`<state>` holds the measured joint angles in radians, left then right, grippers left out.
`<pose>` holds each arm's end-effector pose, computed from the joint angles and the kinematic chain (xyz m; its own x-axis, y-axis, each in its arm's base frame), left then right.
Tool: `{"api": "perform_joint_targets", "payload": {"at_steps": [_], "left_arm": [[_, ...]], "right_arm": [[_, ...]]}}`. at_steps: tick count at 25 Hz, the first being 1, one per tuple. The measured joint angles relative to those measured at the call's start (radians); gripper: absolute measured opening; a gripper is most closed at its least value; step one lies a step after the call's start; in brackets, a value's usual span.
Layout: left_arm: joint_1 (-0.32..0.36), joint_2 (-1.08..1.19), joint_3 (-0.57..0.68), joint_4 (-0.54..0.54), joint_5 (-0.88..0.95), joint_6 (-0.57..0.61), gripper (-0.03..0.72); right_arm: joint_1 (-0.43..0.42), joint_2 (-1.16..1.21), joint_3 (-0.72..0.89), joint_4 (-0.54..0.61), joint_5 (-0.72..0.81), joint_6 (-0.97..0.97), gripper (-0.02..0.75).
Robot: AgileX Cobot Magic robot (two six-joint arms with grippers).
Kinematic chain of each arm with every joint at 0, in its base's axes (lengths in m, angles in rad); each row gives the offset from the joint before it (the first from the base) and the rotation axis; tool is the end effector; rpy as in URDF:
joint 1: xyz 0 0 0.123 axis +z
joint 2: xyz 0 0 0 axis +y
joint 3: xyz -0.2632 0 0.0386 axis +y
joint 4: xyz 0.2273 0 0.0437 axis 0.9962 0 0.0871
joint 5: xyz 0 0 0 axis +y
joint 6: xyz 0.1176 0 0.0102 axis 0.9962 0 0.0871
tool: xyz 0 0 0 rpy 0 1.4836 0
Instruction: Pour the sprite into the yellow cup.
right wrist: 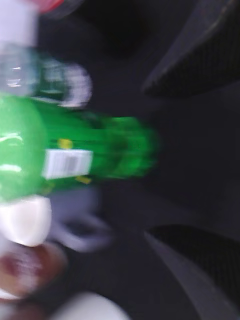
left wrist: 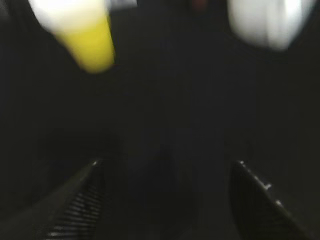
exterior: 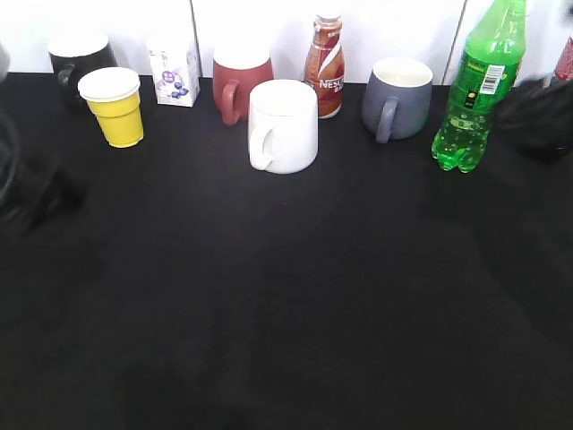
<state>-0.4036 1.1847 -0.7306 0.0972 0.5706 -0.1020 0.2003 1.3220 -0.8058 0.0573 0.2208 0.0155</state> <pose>0.2139 -0.0846 0.2260 -0.7473 0.2973 -0.5943 0.3486 0.9368 0.0302 0.2798 0.0583 0.2420 -0.6060 -0.0502 -0.7938 -0.1659 0.9840 0.0644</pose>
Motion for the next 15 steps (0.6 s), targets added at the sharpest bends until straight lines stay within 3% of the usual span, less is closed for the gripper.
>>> {"api": "perform_joint_targets", "payload": {"at_steps": [2,5,8,12,15], "left_arm": [[0.0,0.0,-0.062,-0.072,0.313,0.0,0.583],[0.0,-0.063,-0.081,-0.133,0.612,0.0,0.573],[0.0,-0.274,-0.081,-0.154,0.642,0.0,0.543],[0.0,-0.717,-0.053,-0.161,0.646,0.0,0.54],[-0.002,-0.958,0.056,-0.133,0.649,0.0,0.614]], "right_arm": [[0.0,-0.065,-0.105,0.001,0.312,0.0,0.587],[0.0,-0.184,-0.124,-0.001,0.553,0.0,0.587],[0.0,-0.398,-0.124,-0.016,0.717,0.0,0.586],[0.0,-0.719,-0.124,-0.045,0.827,0.002,0.586],[0.0,-0.95,-0.122,-0.073,0.892,0.002,0.586]]}}
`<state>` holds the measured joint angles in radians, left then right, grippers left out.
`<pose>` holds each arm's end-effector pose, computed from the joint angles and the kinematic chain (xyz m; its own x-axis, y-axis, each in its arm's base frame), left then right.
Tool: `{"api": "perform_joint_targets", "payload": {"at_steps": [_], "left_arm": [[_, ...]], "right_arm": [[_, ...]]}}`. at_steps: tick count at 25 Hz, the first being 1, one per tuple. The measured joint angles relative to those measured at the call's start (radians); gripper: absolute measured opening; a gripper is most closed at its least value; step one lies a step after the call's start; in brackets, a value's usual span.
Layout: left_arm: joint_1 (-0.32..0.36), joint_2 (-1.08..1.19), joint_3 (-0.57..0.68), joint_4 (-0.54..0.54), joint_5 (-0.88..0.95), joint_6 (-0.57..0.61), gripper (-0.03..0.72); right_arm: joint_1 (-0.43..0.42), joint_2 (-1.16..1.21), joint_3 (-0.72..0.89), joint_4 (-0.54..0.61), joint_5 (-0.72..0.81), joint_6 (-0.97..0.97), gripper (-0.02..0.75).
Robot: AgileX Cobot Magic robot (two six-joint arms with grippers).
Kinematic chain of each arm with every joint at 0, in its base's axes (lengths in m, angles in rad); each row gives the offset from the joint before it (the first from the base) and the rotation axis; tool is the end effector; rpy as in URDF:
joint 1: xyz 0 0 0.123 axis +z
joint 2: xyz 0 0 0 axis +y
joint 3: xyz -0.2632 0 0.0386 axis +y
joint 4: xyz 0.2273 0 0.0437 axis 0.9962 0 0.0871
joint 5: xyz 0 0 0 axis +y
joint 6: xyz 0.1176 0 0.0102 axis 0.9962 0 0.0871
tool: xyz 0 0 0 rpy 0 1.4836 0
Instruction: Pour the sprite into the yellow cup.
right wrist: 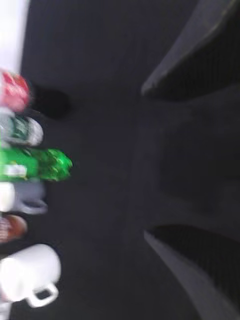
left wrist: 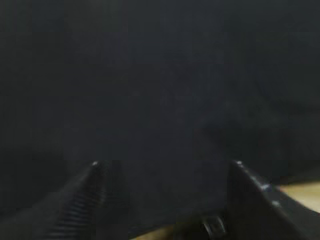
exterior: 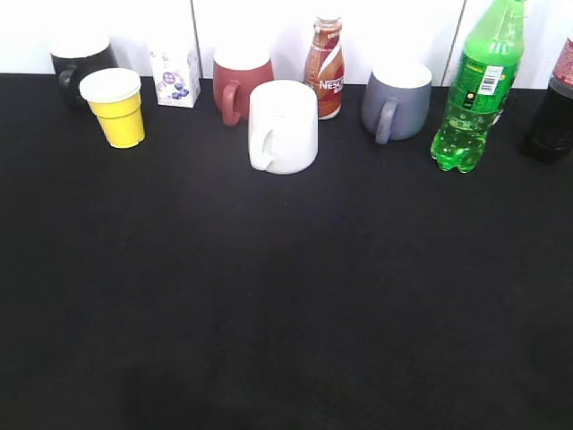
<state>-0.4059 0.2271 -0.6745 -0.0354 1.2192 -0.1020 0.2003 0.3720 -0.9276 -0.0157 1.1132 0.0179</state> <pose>0.0257 -0.0153 0.2830 -0.6247 0.1445 -0.7674 0.3494 0.9306 -0.1092 0.0435 0.0071 0.3581 -0.4462 -0.0794 -0.8914 -0.1818 0.9833 0.0034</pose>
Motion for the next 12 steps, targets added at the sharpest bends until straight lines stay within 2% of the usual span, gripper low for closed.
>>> {"api": "perform_joint_targets", "payload": {"at_steps": [2,5,8,12], "left_arm": [[-0.002,-0.081,0.09,0.007,-0.004,0.0,0.625],[-0.002,-0.095,0.129,0.017,-0.1,0.0,0.587],[-0.002,-0.09,0.153,0.024,-0.153,0.0,0.585],[-0.002,-0.085,0.155,0.025,-0.155,0.0,0.585]], "right_arm": [[0.0,-0.092,0.057,-0.007,0.011,0.0,0.586],[0.0,-0.228,0.298,-0.006,0.013,0.0,0.586],[0.0,-0.25,0.4,0.004,-0.012,0.0,0.586],[0.0,-0.251,0.423,0.016,-0.069,0.0,0.586]]}}
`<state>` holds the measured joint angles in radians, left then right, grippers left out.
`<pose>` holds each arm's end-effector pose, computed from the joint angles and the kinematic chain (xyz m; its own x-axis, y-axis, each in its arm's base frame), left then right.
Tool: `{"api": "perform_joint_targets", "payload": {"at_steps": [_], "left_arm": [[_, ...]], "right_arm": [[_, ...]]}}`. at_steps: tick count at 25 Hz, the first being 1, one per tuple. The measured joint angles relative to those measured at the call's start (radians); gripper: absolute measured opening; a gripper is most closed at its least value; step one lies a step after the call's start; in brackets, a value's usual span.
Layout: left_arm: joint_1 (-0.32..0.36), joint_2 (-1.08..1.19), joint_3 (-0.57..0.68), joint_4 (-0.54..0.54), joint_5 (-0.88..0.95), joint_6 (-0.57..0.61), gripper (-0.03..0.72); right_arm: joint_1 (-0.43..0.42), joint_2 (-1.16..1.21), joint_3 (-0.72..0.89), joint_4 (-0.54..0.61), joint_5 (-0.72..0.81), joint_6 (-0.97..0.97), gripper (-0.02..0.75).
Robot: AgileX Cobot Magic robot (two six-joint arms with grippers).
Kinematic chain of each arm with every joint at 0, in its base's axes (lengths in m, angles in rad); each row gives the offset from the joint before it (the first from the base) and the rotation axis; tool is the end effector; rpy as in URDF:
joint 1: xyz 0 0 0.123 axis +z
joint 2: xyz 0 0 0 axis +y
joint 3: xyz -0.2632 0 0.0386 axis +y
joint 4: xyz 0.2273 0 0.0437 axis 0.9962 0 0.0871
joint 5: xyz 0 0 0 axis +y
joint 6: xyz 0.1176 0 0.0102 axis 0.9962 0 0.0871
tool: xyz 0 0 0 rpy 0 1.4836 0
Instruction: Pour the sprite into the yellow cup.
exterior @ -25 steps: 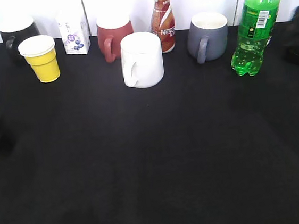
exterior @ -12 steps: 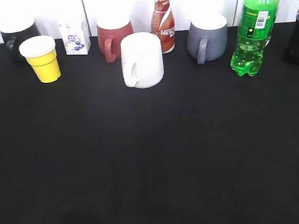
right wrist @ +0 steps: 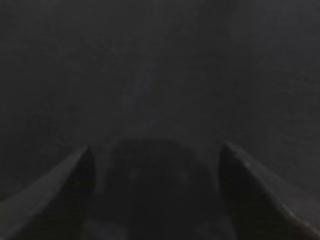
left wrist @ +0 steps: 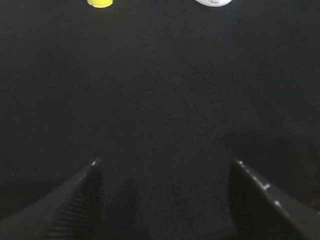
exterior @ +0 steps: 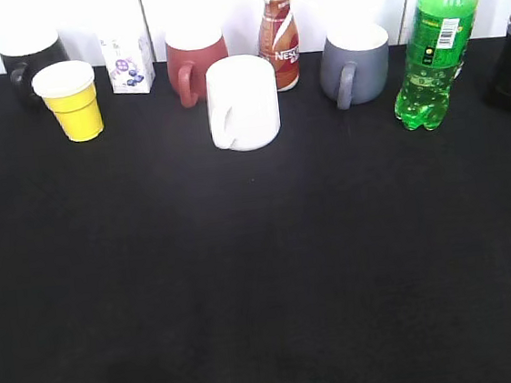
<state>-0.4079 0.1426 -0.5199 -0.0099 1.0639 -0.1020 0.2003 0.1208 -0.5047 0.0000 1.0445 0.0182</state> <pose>0.0341 -0.0158 0.2563 -0.5579 0.1250 -0.8205 0.3457 0.9337 -0.0929 0.0361 0.0073 0.2546 -0.5352 -0.0901 -0.8399 -0.1893 0.9818 0.0153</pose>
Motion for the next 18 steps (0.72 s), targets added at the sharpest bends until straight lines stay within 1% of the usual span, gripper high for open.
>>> {"api": "perform_joint_targets", "payload": {"at_steps": [8,9,10,13,14,15,16,18], "left_arm": [[0.001,0.0,0.0,-0.001,-0.003,0.0,0.584],[0.019,-0.005,0.0,-0.002,-0.003,0.0,0.584],[0.065,-0.023,0.0,-0.002,-0.004,0.0,0.584],[0.257,-0.073,0.0,-0.002,-0.004,0.0,0.584],[0.31,-0.088,0.0,-0.002,-0.004,0.0,0.584],[0.347,-0.106,0.0,-0.002,-0.004,0.0,0.584],[0.37,-0.127,0.0,-0.002,-0.004,0.0,0.584],[0.383,-0.15,0.0,-0.001,-0.004,0.0,0.584]], "right_arm": [[0.0,0.0,0.0,0.0,-0.002,0.0,0.585],[-0.006,-0.005,0.0,0.0,-0.002,0.0,0.585],[-0.036,-0.023,0.0,0.0,-0.002,0.0,0.585],[-0.201,-0.111,0.0,0.0,-0.002,0.0,0.585],[-0.233,-0.124,0.0,0.0,-0.002,0.0,0.585],[-0.244,-0.126,0.0,0.0,-0.004,0.0,0.585],[-0.245,-0.126,0.0,0.0,-0.004,0.0,0.585],[-0.246,-0.126,0.0,0.0,-0.003,0.0,0.585]]}}
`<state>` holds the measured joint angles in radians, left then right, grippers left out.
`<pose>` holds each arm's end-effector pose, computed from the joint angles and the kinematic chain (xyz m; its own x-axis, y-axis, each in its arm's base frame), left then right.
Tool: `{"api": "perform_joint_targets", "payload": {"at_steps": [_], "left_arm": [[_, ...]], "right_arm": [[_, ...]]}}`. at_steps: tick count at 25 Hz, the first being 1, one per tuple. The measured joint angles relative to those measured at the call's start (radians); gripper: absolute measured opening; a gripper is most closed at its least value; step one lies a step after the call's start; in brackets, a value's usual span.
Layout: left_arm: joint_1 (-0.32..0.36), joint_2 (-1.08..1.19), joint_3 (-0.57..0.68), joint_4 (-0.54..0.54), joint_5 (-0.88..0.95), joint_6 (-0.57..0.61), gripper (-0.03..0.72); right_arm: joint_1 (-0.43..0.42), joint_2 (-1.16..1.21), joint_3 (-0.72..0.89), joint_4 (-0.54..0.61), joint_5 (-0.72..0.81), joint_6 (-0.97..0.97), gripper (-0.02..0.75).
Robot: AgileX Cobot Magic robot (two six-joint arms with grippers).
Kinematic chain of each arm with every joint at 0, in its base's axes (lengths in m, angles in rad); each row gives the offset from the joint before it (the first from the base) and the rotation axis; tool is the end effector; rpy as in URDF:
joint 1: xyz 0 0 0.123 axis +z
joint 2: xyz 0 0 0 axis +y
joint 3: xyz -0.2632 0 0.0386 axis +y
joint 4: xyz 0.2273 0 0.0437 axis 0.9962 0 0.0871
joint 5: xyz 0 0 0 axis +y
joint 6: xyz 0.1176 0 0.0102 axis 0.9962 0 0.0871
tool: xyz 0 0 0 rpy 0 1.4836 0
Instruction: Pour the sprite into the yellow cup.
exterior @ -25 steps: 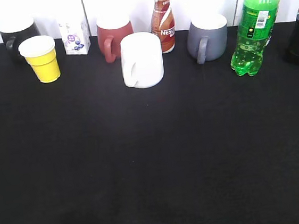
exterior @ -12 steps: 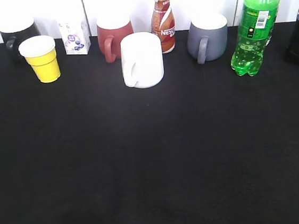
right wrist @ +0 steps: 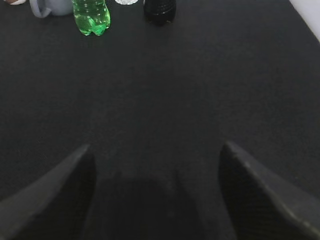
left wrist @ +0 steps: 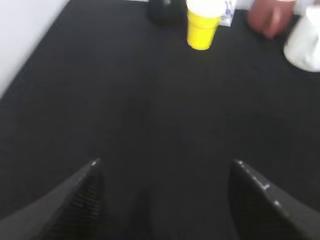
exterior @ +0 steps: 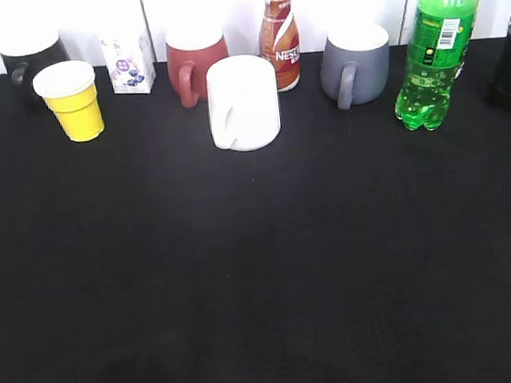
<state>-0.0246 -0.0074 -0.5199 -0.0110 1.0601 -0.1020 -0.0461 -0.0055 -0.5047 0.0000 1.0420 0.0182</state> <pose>0.0174 -0.0016 0.2608 -0.4319 -0.0966 -0.8967 -0.0131 0.9948 -0.1008 0.0201 -0.0009 0.2584 -0.4287 0.0380 -0.9026 0.0539 0.9984 0.0164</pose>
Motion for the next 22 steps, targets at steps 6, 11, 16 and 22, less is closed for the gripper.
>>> {"api": "perform_joint_targets", "payload": {"at_steps": [6,11,16,22], "left_arm": [[0.001,0.0,0.002,0.0,0.0,0.0,0.577],[0.001,0.0,0.002,0.0,0.0,0.0,0.515],[0.001,0.0,0.002,0.0,0.0,0.0,0.51],[0.001,0.0,0.002,0.0,0.0,0.0,0.473]], "right_arm": [[0.0,0.0,0.0,0.0,0.0,0.0,0.585],[0.0,0.0,0.0,0.0,0.0,0.0,0.585],[0.0,0.0,0.0,0.0,0.0,0.0,0.585],[0.0,0.0,0.0,0.0,0.0,0.0,0.585]]}}
